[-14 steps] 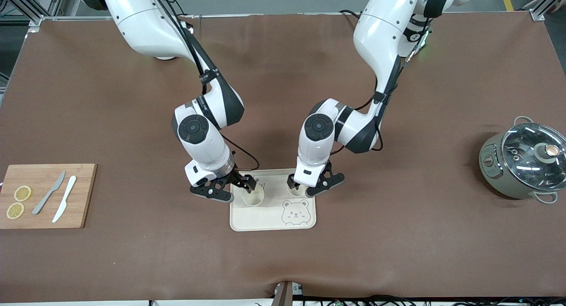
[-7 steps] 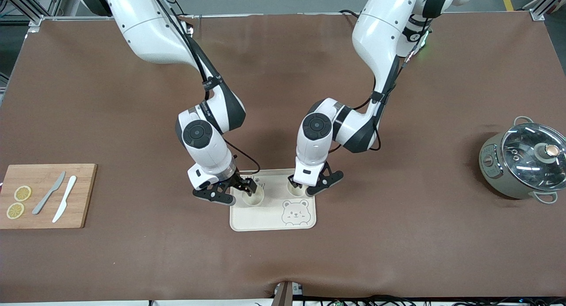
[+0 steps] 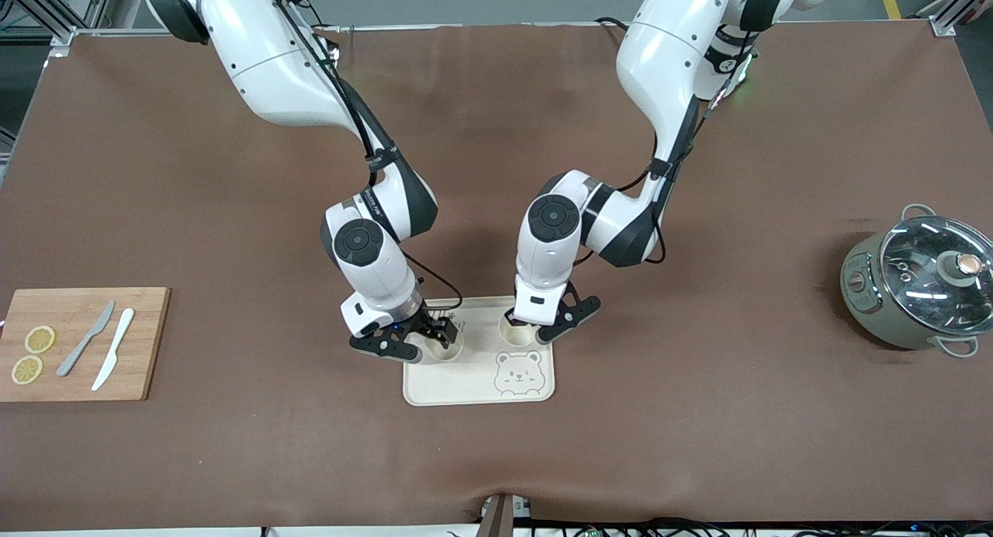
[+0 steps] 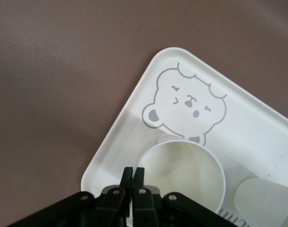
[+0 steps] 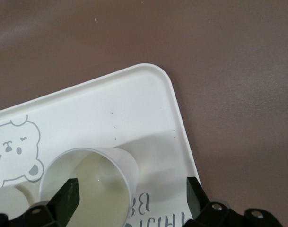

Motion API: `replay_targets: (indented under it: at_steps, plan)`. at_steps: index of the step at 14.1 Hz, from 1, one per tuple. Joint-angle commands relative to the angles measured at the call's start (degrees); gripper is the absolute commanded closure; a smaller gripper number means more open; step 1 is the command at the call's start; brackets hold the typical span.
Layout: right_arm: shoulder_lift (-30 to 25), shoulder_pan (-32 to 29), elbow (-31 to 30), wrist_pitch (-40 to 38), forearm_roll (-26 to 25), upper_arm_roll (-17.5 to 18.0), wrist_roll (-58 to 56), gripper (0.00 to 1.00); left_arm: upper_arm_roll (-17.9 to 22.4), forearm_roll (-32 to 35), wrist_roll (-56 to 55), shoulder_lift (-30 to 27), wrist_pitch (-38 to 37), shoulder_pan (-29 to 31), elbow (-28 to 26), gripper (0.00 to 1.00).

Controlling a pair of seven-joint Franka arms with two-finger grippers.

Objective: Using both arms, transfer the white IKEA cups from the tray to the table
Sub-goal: 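Close the left gripper on one cup while the right gripper grasps the other, then lift the cups off the tray and carry them apart with both grippers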

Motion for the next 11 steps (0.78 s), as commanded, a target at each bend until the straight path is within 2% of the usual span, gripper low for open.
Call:
replay_targets:
  at_steps: [1, 6, 7, 8, 10, 11]
  plan:
    - [1.61, 0.16, 1.82, 1.02, -0.98, 0.07, 0.84, 0.0, 0.86, -0.83, -0.81, -0.8, 0.35, -0.3, 0.57, 1.0]
    - [2.32, 0.16, 1.99, 1.46, -0.89, 0.07, 0.76, 0.0, 1.3, -0.39, -0.73, -4.93, -0.88, 1.1, 0.22, 1.0]
    - [2.58, 0.08, 2.34, 1.37, -0.89, 0.07, 0.76, 0.05, 1.39, -0.39, -0.55, -5.46, -1.49, 1.63, 0.21, 1.0]
    - [2.67, 0.16, 2.43, 1.37, -0.8, 0.07, 0.67, 0.22, 1.39, -0.3, -0.29, -6.16, -2.11, 2.07, 0.21, 1.0]
    - [2.76, 0.07, 2.7, 1.29, -0.8, 0.07, 0.67, 0.38, 1.65, 0.31, 0.15, -7.57, -2.99, 3.73, 0.04, 1.0]
    - [2.85, 0.16, 2.7, 1.29, -0.72, 0.07, 0.67, 0.5, 1.65, 0.75, 0.41, -8.1, -3.43, 4.53, 0.04, 1.0]
